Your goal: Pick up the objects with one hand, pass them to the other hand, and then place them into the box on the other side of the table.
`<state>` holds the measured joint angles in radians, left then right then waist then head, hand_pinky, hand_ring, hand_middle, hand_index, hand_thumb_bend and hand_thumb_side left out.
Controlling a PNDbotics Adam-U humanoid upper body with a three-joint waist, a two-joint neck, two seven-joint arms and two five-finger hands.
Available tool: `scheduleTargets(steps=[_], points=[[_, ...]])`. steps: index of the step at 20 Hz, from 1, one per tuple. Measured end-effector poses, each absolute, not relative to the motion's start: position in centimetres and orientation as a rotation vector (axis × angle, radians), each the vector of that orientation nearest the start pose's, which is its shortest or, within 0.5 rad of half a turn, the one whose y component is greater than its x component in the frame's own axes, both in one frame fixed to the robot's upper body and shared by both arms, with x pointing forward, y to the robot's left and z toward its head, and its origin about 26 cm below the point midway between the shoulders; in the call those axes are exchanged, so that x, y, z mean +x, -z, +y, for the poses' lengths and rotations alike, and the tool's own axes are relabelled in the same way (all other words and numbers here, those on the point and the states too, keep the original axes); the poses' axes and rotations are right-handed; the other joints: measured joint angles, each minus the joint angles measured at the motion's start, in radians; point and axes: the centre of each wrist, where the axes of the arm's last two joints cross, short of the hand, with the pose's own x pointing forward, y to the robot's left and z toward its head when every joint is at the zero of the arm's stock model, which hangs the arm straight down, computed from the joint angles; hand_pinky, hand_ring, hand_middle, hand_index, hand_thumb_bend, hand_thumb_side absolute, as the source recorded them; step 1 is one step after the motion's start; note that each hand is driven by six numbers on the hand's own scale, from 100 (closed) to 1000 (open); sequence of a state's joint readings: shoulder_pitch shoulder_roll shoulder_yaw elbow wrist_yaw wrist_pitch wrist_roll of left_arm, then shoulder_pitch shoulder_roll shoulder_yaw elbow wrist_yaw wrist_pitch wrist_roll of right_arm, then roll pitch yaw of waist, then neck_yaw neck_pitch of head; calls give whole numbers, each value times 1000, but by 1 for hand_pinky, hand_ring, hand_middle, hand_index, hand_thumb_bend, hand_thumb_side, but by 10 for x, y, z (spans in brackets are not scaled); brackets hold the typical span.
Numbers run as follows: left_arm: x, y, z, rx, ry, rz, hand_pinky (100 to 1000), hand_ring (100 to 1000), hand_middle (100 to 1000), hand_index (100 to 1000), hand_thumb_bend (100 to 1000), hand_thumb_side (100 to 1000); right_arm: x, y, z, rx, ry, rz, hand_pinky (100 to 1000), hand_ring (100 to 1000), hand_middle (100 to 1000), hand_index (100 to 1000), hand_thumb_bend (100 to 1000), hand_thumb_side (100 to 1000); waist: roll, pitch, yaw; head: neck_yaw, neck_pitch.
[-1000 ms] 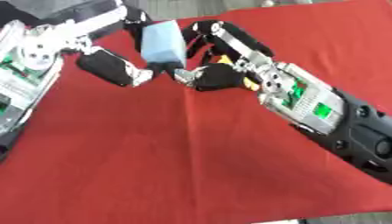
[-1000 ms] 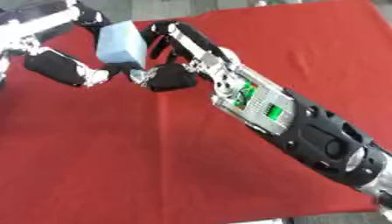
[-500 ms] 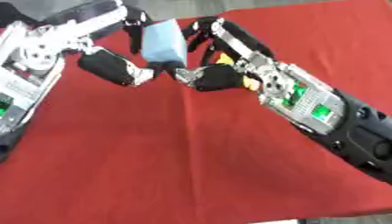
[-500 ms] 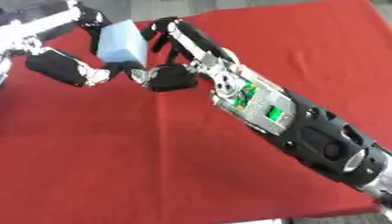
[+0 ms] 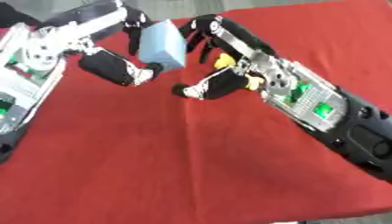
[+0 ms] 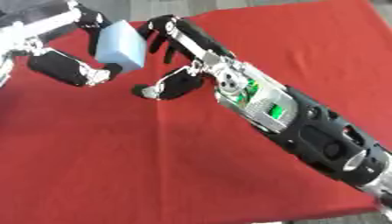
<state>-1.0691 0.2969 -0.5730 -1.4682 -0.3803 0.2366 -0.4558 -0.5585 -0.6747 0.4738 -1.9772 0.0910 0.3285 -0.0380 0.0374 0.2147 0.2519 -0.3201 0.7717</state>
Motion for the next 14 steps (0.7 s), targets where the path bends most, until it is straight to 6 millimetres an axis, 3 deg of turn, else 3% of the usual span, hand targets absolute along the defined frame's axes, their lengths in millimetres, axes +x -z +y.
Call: scheduleTargets(steps=[14], points=[[380, -278, 62, 291, 1658, -1826, 865, 619, 328, 349, 100, 249, 301, -225, -193, -382, -995, -1958, 511, 674, 684, 703, 579, 100, 0, 1, -3, 0, 0]])
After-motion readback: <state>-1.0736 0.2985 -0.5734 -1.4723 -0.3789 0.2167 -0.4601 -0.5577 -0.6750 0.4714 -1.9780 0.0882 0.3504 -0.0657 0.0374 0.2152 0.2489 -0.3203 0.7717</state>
